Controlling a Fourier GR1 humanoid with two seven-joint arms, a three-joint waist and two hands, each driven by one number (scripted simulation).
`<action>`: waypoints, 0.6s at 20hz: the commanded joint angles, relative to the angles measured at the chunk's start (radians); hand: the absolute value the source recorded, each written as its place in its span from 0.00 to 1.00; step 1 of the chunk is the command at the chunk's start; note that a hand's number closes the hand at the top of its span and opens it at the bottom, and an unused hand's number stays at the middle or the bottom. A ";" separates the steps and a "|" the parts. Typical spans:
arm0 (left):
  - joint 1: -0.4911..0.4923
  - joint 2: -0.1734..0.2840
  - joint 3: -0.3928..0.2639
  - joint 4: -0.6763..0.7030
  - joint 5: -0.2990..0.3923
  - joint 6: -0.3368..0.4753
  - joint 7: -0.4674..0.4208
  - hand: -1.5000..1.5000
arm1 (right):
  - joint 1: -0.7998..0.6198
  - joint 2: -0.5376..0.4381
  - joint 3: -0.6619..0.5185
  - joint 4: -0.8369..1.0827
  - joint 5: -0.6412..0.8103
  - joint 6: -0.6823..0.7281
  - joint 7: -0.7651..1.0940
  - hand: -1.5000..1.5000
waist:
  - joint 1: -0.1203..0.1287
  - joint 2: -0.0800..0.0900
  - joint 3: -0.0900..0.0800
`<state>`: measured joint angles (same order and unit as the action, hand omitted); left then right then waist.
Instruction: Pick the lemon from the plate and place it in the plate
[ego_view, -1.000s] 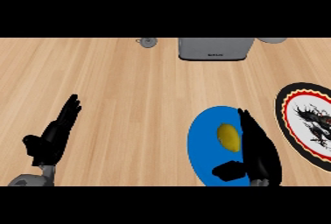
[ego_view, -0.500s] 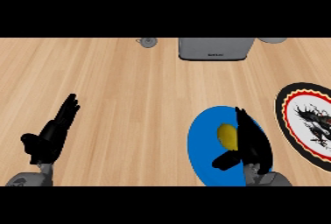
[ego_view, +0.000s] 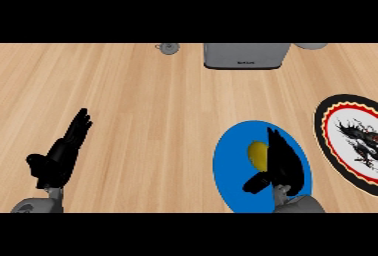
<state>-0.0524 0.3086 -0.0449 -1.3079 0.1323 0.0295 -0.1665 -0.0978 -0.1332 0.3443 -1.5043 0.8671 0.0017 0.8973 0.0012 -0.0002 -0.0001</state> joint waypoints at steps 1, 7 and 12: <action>0.050 0.004 0.003 -0.134 -0.001 0.005 0.092 0.50 | 0.004 -0.022 -0.063 0.053 -0.088 0.028 -0.122 1.00 | 0.004 -0.001 0.001; -0.007 -0.011 0.052 -0.052 -0.025 -0.034 0.056 0.50 | 0.002 0.003 -0.037 0.063 -0.033 0.033 -0.187 1.00 | -0.001 0.000 0.000; -0.030 -0.017 0.075 0.053 -0.043 -0.057 -0.027 0.50 | 0.007 0.000 -0.032 0.081 0.013 -0.017 -0.244 1.00 | -0.004 0.000 0.000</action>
<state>-0.0518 0.2950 0.0030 -1.3126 0.0985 -0.0103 -0.1619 -0.1309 -0.1296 0.2934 -1.3954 0.8611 -0.0192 0.6850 -0.0024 -0.0113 -0.0123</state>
